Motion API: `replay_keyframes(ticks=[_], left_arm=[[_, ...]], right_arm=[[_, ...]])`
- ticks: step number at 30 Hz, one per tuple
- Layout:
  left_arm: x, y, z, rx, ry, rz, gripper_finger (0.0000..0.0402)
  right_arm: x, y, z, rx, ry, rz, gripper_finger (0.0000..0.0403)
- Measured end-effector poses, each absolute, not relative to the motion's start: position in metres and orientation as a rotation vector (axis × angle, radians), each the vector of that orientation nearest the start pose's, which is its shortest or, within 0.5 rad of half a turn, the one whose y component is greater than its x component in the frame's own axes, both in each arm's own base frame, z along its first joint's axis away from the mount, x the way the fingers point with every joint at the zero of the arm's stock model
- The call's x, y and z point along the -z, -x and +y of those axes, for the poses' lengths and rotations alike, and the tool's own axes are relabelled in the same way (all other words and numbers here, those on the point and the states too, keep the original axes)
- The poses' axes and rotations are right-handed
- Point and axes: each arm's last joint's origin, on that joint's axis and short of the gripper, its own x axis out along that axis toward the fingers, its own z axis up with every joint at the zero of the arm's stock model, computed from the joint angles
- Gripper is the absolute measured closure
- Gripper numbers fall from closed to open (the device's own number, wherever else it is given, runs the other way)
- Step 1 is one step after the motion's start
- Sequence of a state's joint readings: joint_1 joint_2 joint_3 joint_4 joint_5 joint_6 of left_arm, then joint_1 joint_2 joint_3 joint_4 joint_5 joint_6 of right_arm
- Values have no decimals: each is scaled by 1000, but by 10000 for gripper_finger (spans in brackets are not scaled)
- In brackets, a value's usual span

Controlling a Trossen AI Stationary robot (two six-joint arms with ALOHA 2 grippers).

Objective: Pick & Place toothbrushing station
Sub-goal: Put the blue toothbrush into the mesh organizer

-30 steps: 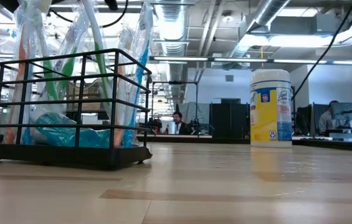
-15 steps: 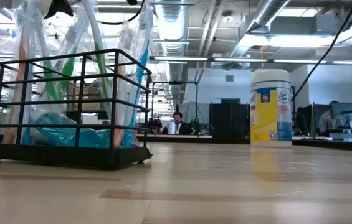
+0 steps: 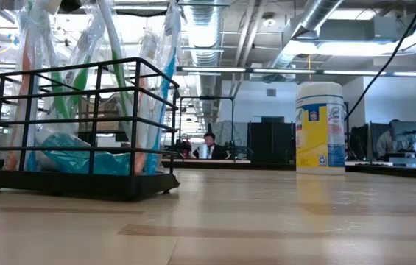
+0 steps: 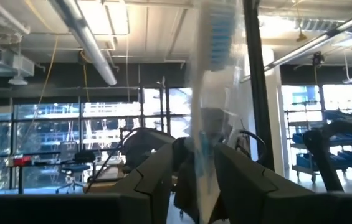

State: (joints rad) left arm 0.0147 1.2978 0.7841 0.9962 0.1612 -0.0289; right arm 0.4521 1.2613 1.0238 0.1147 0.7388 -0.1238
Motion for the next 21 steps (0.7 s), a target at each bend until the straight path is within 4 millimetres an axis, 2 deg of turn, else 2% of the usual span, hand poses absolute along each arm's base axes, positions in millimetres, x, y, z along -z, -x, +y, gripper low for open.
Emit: replay_keyframes(ticks=[10,21], left_arm=[[-343,-287,-16,181,-104,-510,272],[-347,-284,-16,177,-112,-539,272]], right_arm=[[-350,-260,107,276,203,77,403],[-348,-261,107,267,190,84,403]])
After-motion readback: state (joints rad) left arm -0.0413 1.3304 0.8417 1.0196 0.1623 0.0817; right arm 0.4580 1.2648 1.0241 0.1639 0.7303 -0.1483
